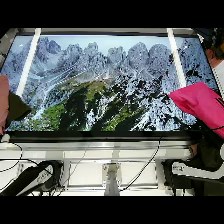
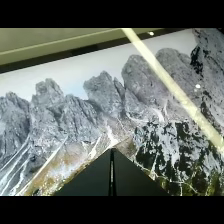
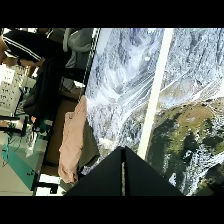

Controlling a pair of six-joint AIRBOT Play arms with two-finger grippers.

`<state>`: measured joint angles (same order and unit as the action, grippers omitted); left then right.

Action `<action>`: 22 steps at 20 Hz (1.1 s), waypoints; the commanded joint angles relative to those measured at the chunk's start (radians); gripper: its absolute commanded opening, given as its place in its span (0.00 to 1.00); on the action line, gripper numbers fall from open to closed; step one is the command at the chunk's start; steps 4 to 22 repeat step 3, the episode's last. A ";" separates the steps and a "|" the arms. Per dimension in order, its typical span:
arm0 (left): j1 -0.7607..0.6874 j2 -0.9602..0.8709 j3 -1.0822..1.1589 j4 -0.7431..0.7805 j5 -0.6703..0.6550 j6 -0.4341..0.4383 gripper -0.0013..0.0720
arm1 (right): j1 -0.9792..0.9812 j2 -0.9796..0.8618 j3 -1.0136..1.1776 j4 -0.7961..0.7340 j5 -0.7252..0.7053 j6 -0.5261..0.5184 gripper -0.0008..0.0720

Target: Fold the clothes and pants, and hang the long-sleeved shirts on hangers.

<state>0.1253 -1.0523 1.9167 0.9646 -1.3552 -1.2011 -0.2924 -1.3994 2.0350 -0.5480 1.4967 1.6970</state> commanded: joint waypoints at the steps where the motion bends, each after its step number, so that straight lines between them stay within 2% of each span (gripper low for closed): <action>1: 0.001 0.001 0.000 0.001 0.000 0.000 0.03 | 0.001 0.000 0.001 0.000 -0.001 0.000 0.04; 22: 0.001 0.001 0.000 0.001 0.000 0.000 0.03 | 0.001 0.000 0.001 0.000 -0.001 0.000 0.04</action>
